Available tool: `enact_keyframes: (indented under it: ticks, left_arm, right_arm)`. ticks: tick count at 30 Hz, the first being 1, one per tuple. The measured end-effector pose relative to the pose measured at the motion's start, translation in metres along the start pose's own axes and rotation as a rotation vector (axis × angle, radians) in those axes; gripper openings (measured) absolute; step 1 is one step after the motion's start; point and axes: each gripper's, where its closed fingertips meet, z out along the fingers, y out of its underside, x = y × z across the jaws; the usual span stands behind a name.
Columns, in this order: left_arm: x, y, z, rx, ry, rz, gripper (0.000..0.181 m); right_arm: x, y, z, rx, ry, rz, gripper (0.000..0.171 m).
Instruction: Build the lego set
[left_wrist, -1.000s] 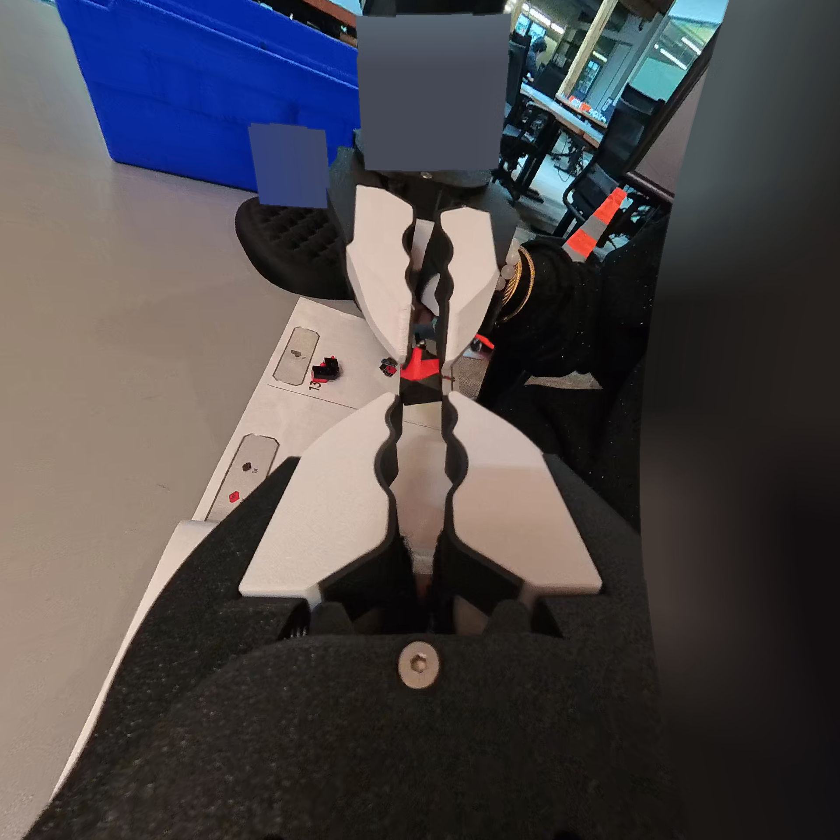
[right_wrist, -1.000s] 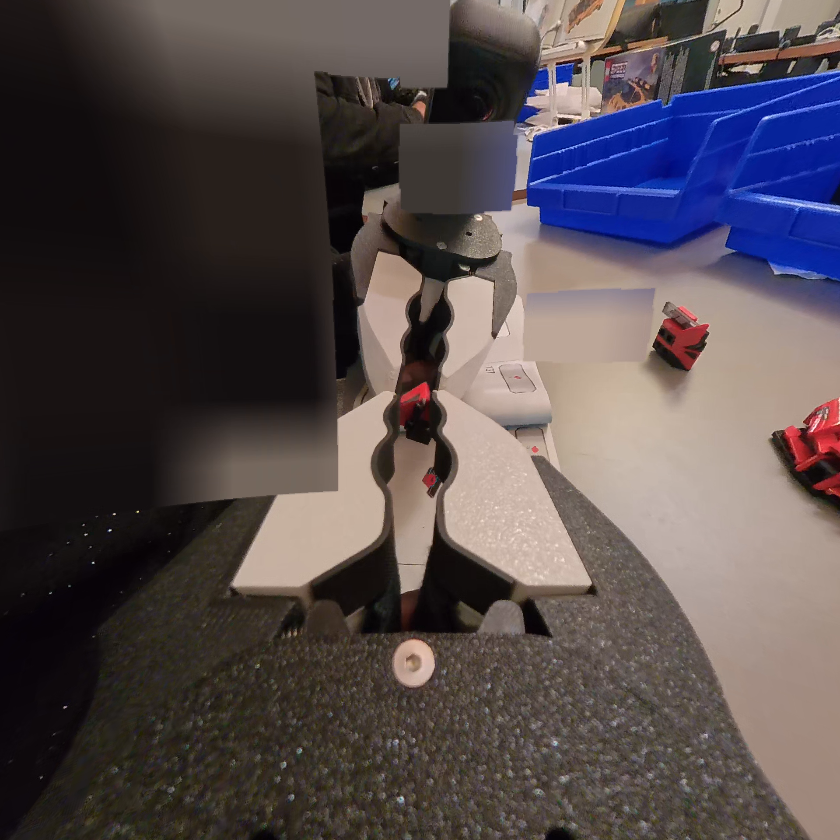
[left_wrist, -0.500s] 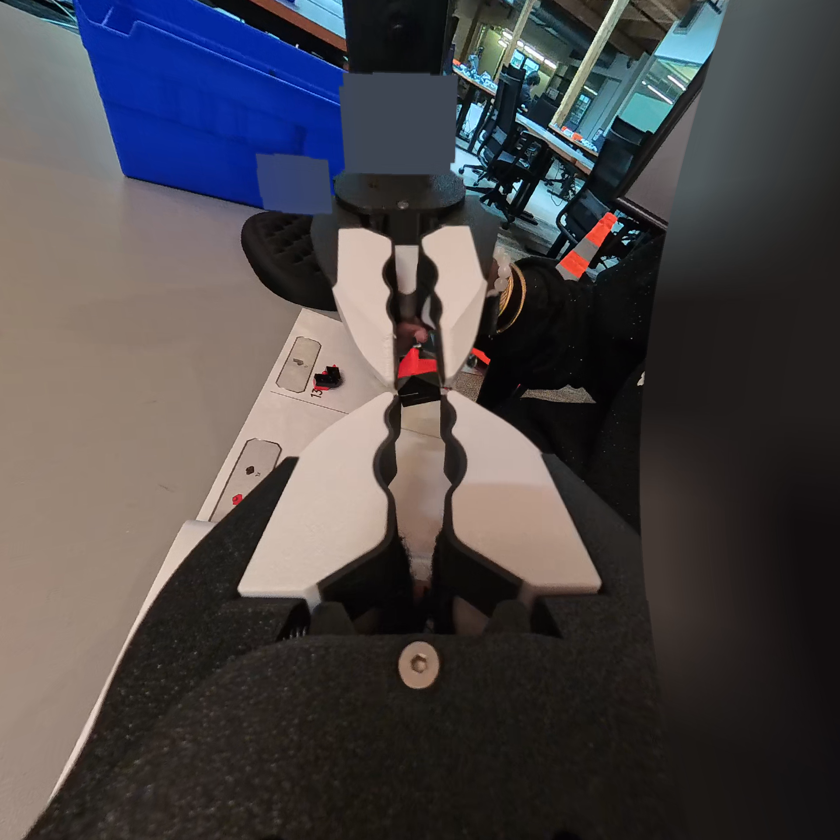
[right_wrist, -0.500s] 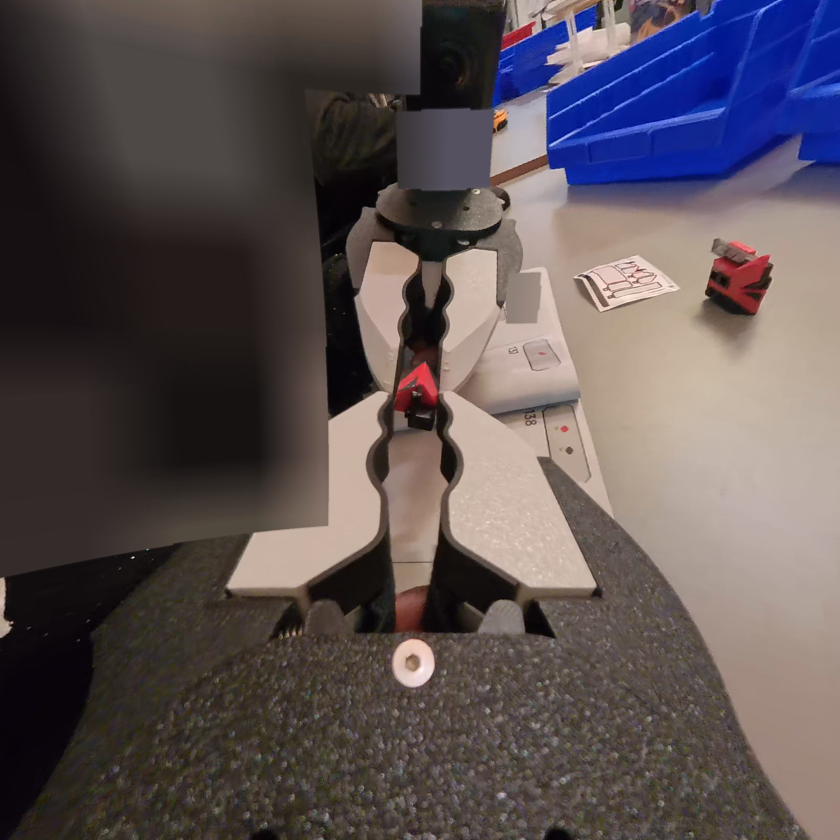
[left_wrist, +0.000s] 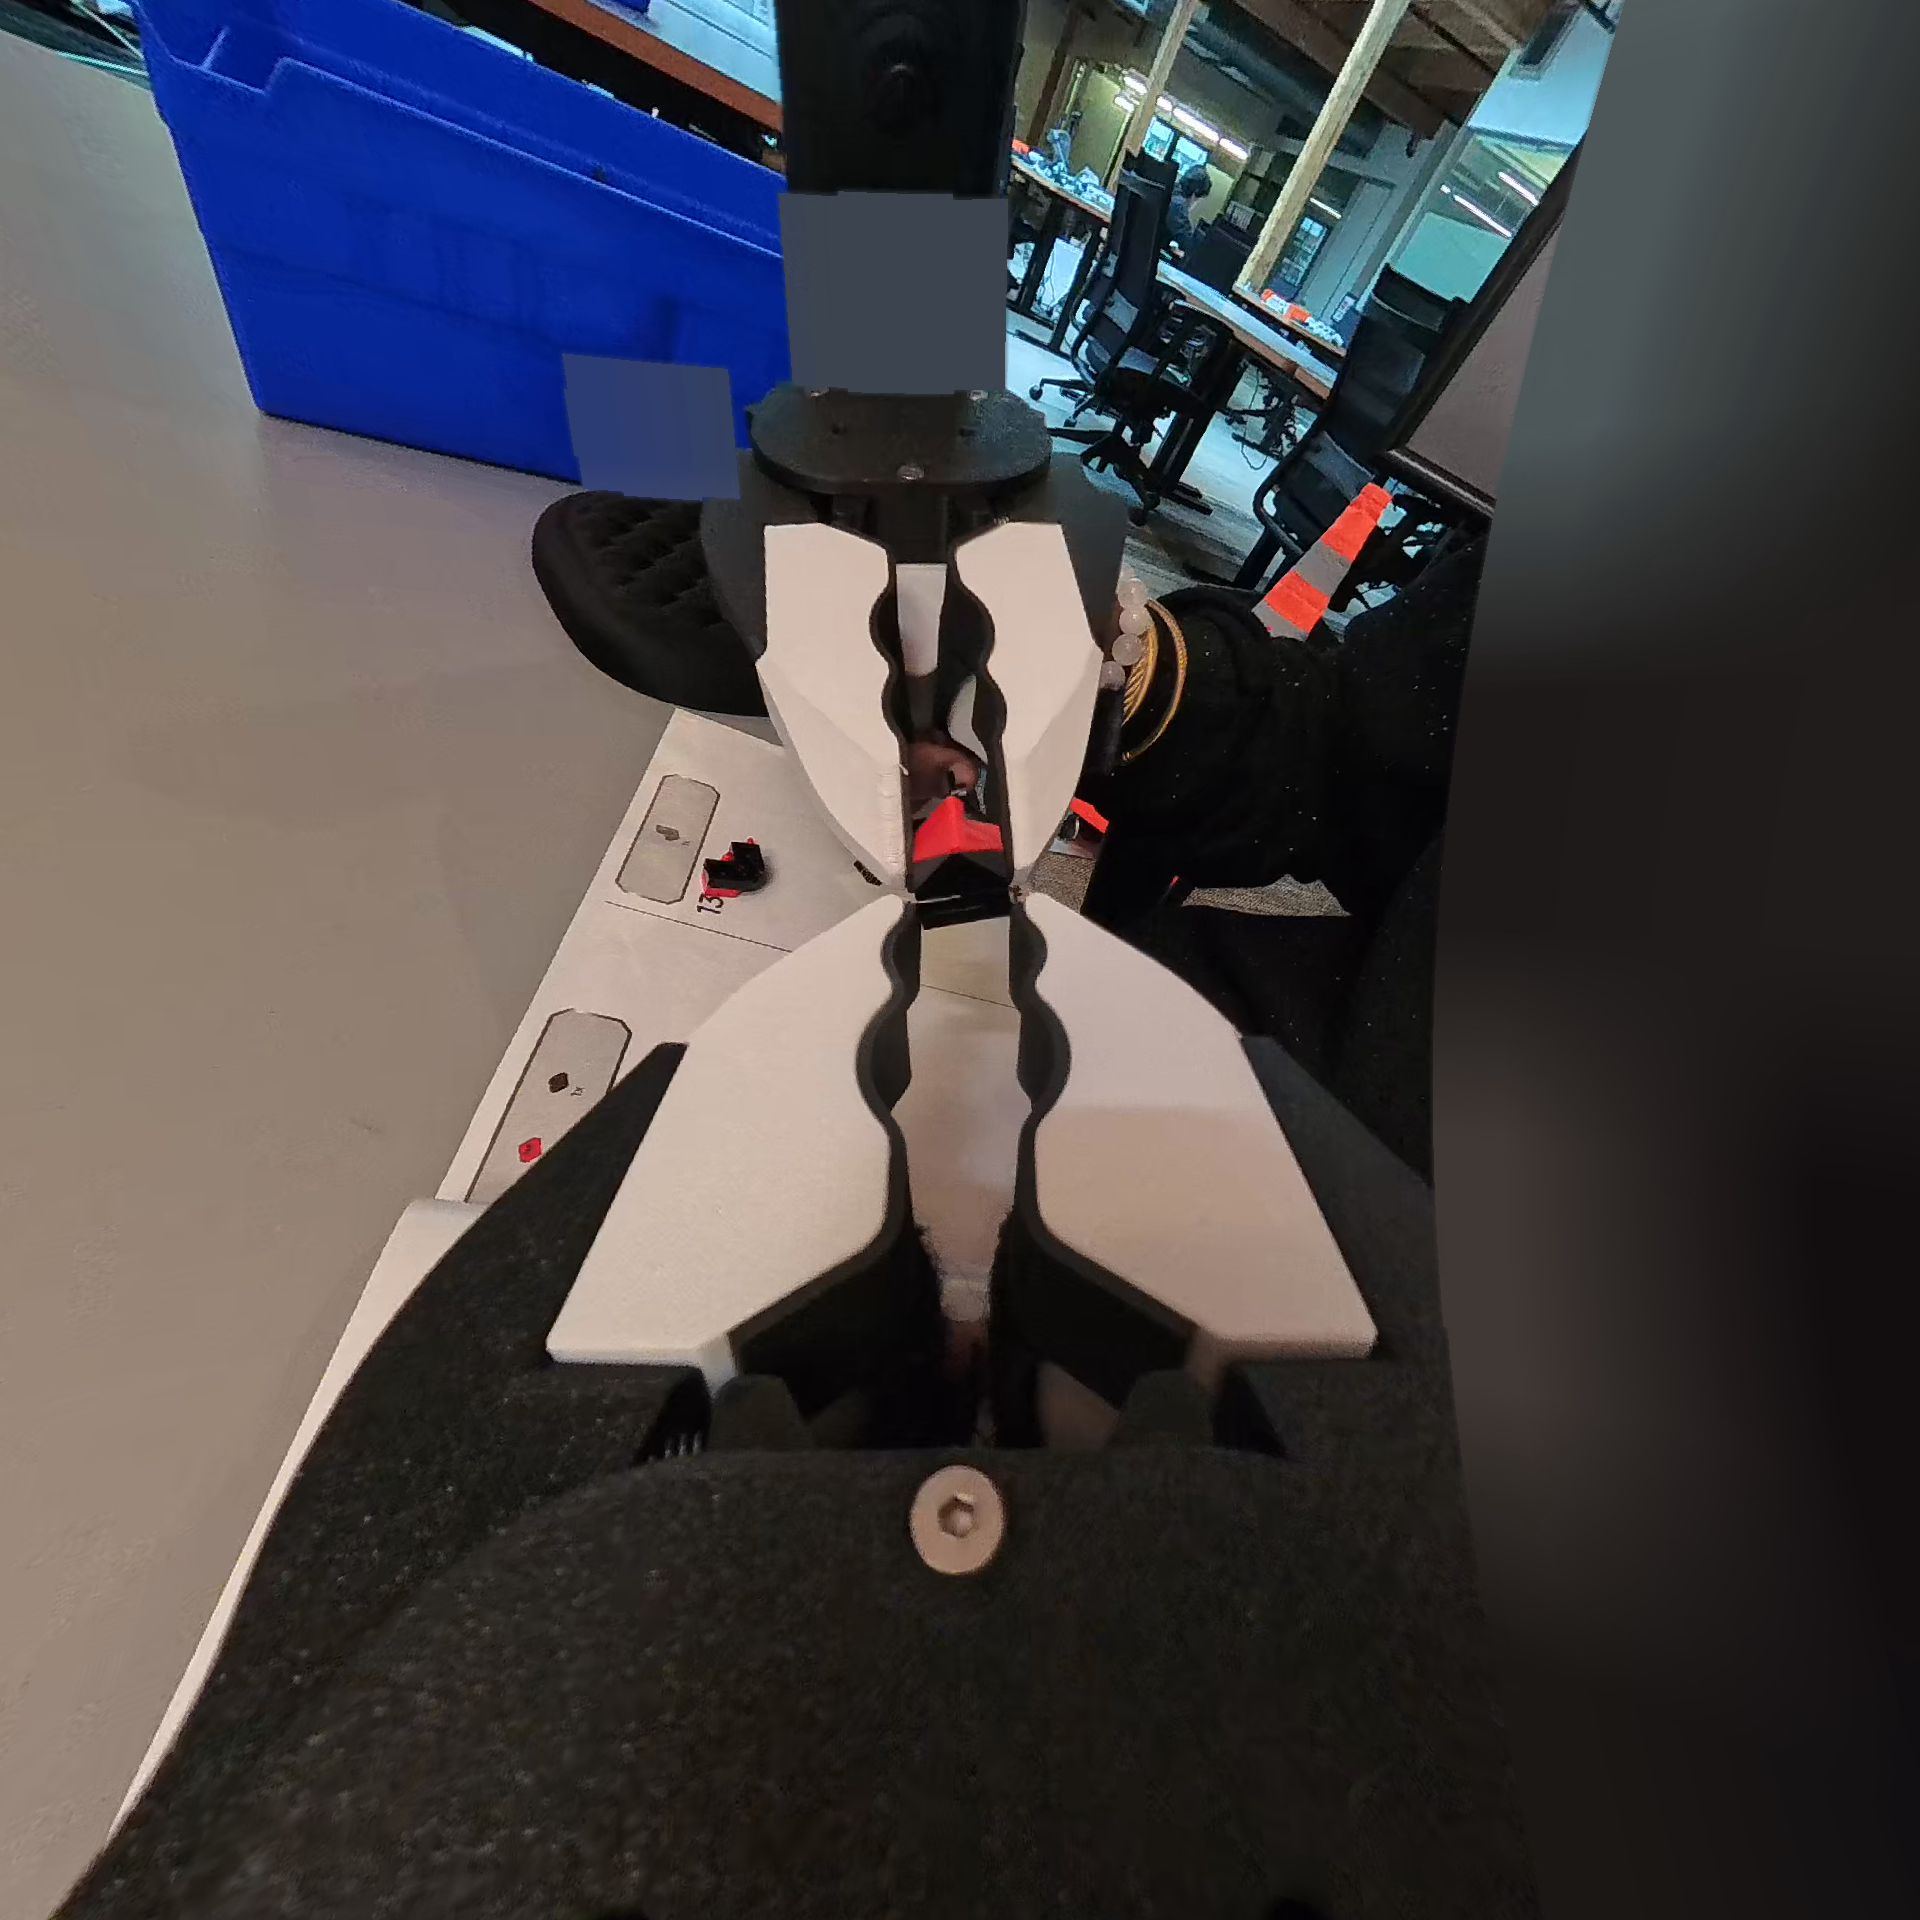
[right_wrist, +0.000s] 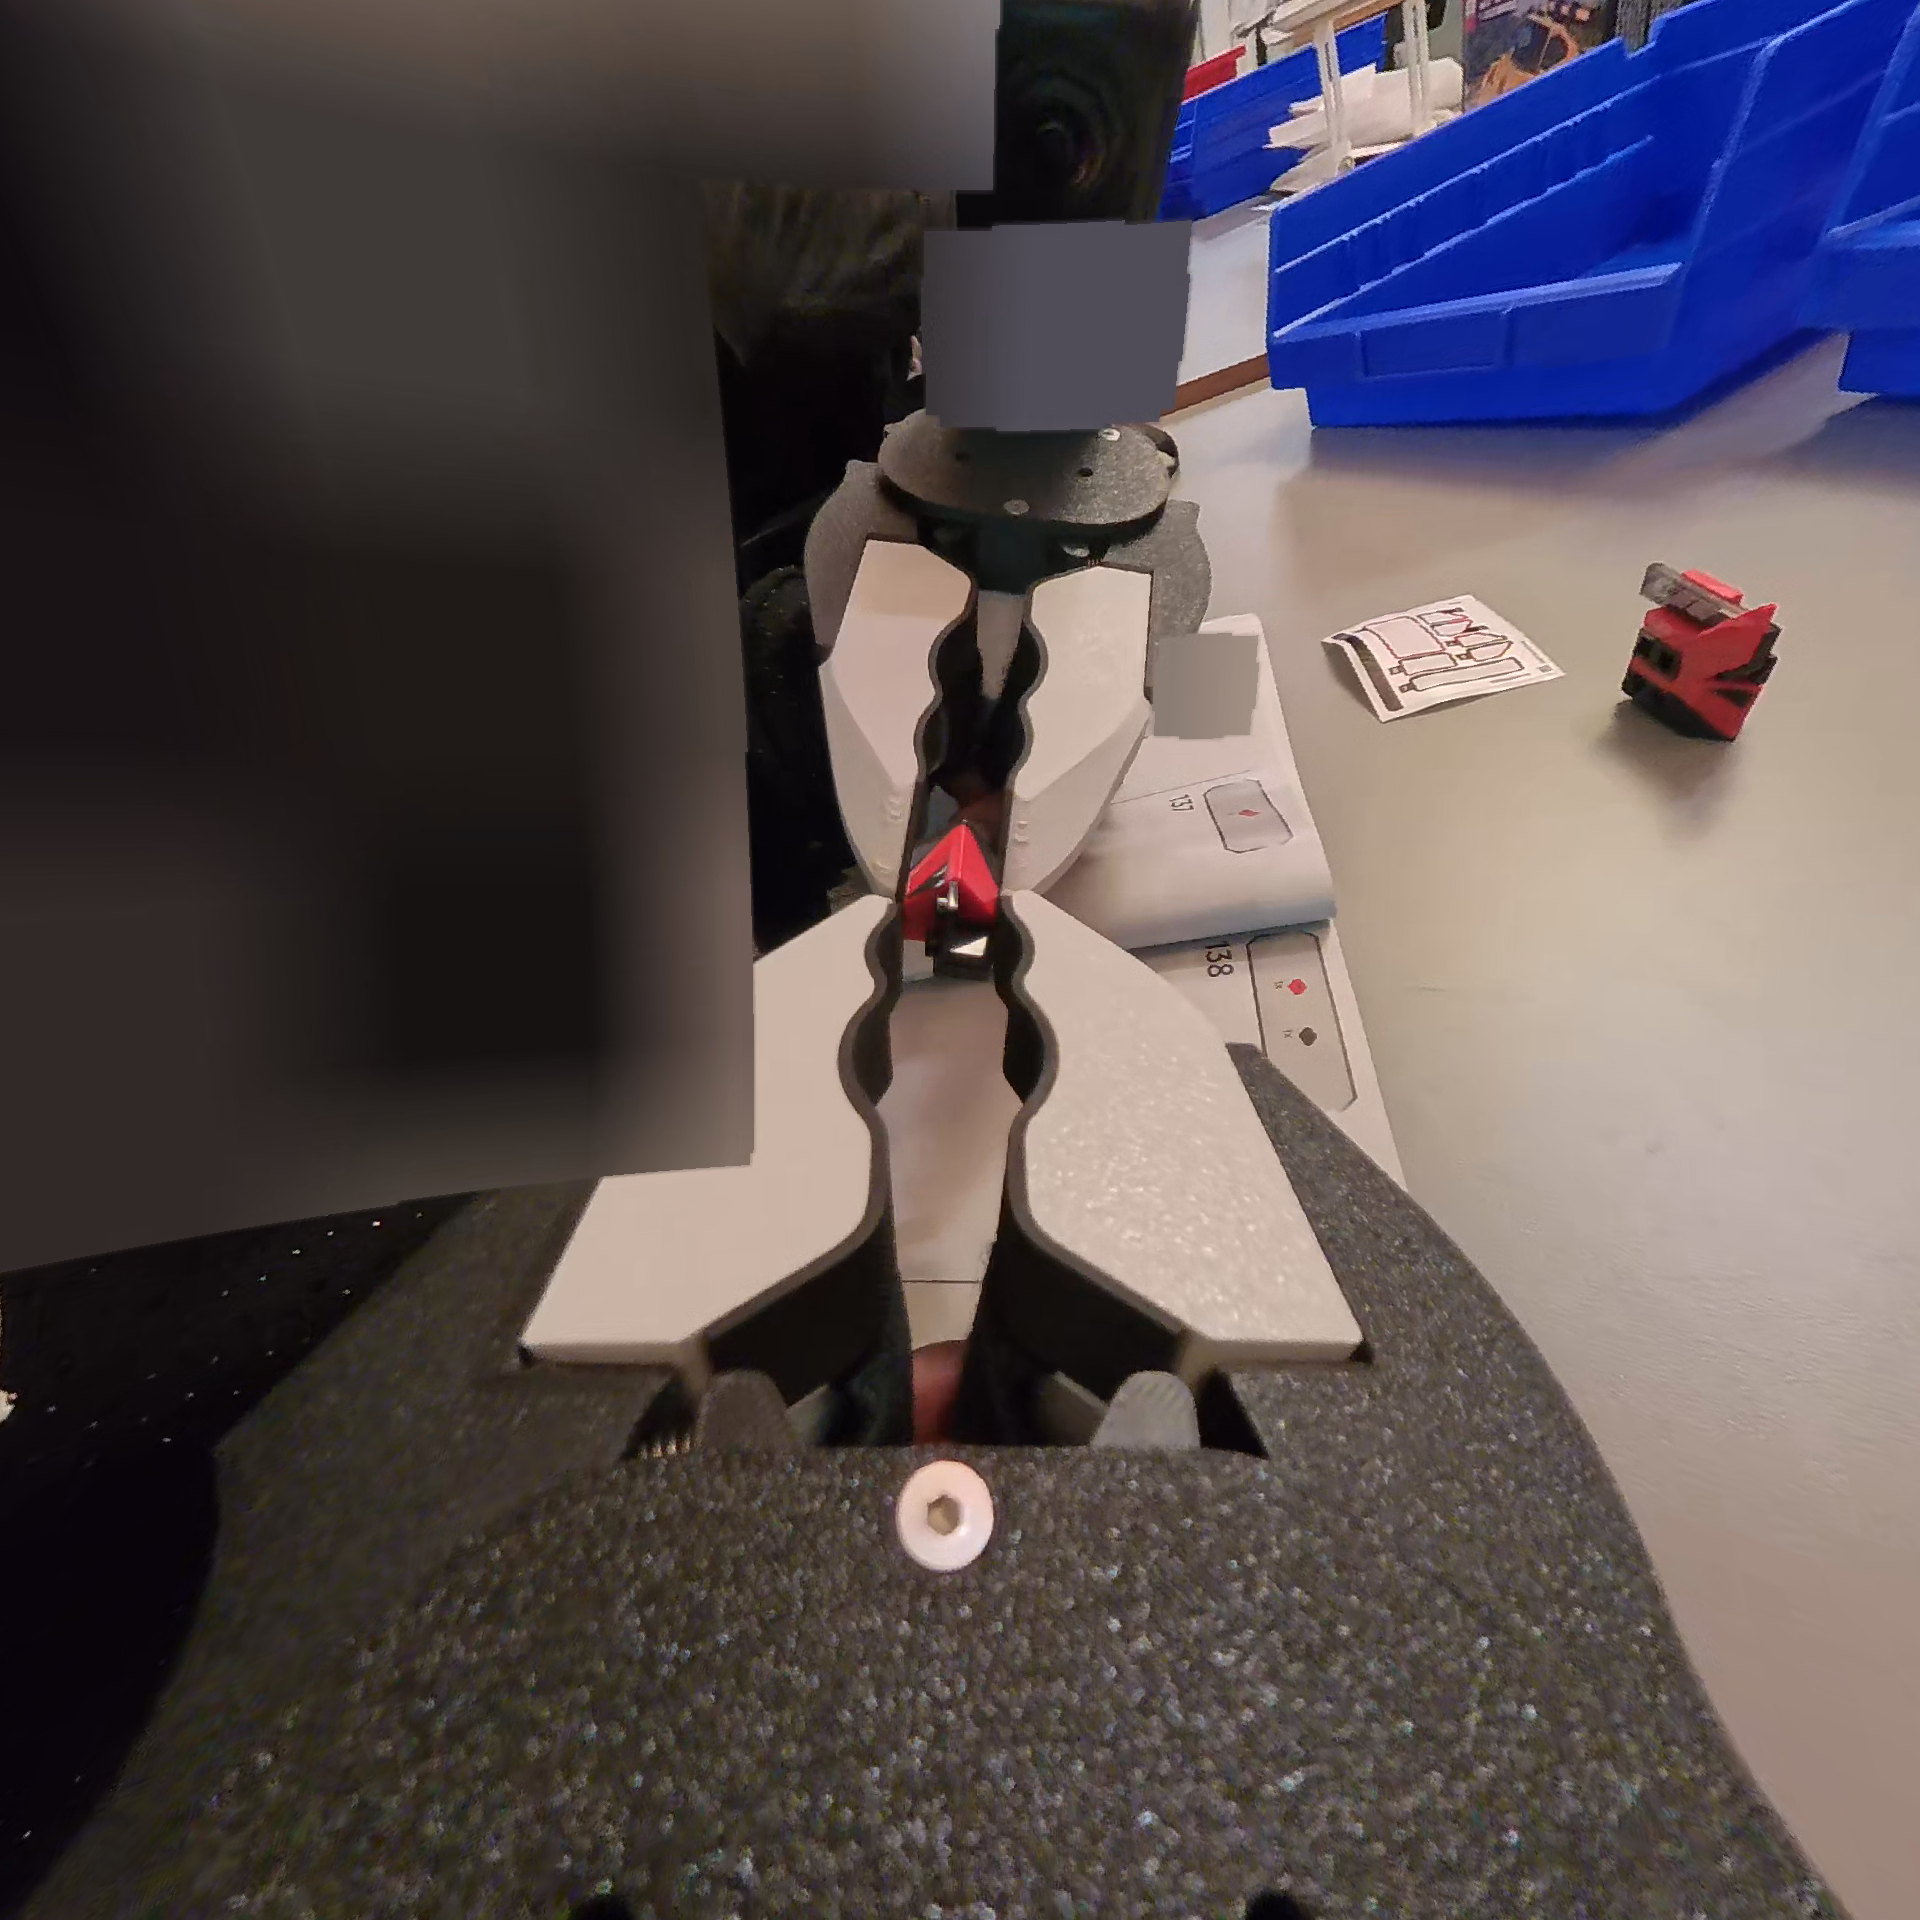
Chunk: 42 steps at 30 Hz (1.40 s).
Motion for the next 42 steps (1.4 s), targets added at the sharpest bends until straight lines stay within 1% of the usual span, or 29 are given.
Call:
enact_keyframes:
  ticks: [18,20,21,22,24,25,28,33,37,42]
  left_arm:
    - [-0.003,0.007,0.004,-0.058,-0.015,-0.016,0.016]
    - [0.001,-0.004,0.005,0.008,-0.002,0.008,0.016]
    - [0.002,-0.006,0.006,0.015,-0.006,0.015,0.019]
    - [0.002,-0.003,0.006,-0.014,-0.023,0.022,0.025]
    - [-0.003,0.004,0.004,-0.071,-0.074,0.043,0.026]
    - [-0.005,0.004,0.002,-0.074,-0.091,0.049,0.026]
    - [-0.003,-0.002,0.002,-0.055,-0.099,0.050,0.024]
    - [-0.006,-0.004,0.010,-0.119,-0.199,0.087,0.023]
    - [-0.004,-0.003,0.029,-0.187,-0.220,0.097,0.024]
    - [0.004,-0.016,0.055,-0.107,-0.097,0.030,0.024]
  right_arm:
    - [0.003,0.007,-0.001,-0.057,0.028,0.008,0.017]
    - [-0.002,-0.005,-0.009,-0.034,0.021,0.005,0.017]
    - [-0.001,-0.010,-0.017,-0.028,0.049,-0.003,0.017]
    - [0.002,-0.013,-0.027,-0.035,0.095,-0.010,0.017]
    - [0.002,-0.017,-0.045,-0.014,0.151,0.003,0.017]
    - [-0.001,-0.018,-0.052,0.004,0.159,0.023,0.017]
    - [-0.002,-0.008,-0.066,0.010,0.231,0.070,0.017]
    - [-0.001,0.018,-0.088,0.006,0.308,0.172,0.017]
    - [-0.003,0.011,-0.098,0.095,0.272,0.224,0.017]
    - [-0.001,0.002,-0.104,0.174,0.213,0.298,0.017]
